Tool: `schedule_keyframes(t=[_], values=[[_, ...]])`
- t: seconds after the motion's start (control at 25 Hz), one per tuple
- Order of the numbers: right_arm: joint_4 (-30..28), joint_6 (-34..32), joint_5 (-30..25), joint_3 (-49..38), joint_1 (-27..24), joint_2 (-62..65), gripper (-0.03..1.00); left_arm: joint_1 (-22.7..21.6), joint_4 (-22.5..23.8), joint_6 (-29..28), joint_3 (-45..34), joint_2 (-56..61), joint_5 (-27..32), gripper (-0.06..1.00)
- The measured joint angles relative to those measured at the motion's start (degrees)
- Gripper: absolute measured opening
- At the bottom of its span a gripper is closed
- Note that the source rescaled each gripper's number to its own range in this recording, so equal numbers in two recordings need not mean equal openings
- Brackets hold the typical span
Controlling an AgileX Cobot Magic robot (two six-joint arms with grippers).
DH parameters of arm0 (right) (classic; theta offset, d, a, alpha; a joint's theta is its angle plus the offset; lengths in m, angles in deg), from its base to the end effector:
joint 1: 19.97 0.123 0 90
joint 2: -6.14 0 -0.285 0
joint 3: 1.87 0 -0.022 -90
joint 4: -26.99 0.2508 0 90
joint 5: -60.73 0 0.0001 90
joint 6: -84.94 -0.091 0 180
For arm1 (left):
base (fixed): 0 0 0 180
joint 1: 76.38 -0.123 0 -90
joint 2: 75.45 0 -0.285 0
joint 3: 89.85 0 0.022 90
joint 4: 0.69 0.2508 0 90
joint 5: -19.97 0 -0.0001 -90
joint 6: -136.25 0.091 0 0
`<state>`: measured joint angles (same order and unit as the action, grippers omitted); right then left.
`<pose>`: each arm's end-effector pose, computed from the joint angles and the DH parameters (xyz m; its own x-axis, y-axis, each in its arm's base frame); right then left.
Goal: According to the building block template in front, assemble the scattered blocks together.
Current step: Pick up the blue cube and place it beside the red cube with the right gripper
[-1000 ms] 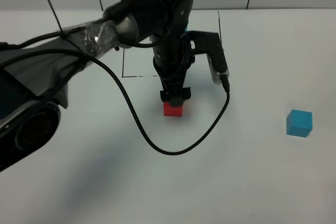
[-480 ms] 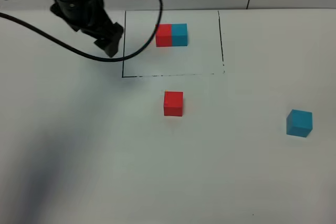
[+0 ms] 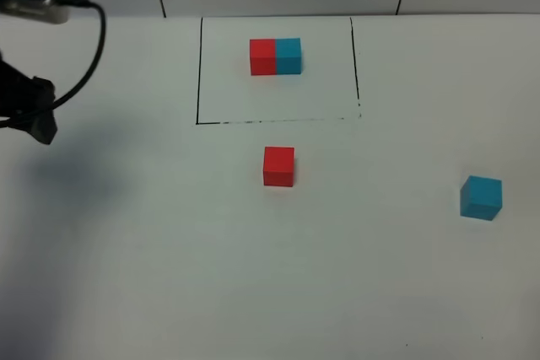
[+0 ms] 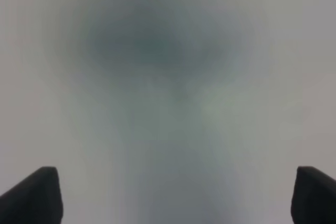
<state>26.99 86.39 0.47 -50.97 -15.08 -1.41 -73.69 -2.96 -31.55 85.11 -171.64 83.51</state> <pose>-0.0040 -0.0003 0.2754 -0.4486 -0.0638 -0.8914 -0.0966 0.9951 -0.0226 0.3043 -0.0175 0.2913 -0.9345 0.2380 -0.2646 0.2421 0.9701 0.0175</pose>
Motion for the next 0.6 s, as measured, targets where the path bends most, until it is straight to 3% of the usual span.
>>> schedule_keyframes(t=[0.32,0.6], values=[[0.00,0.00,0.00,0.00,0.00,0.00,0.77,-1.21,-1.46,-3.87,-16.64,24.77,-6.83,0.81],[0.00,0.00,0.00,0.00,0.00,0.00,0.77,-1.21,-2.25,-6.13,-27.14,46.83,-8.43,0.74]])
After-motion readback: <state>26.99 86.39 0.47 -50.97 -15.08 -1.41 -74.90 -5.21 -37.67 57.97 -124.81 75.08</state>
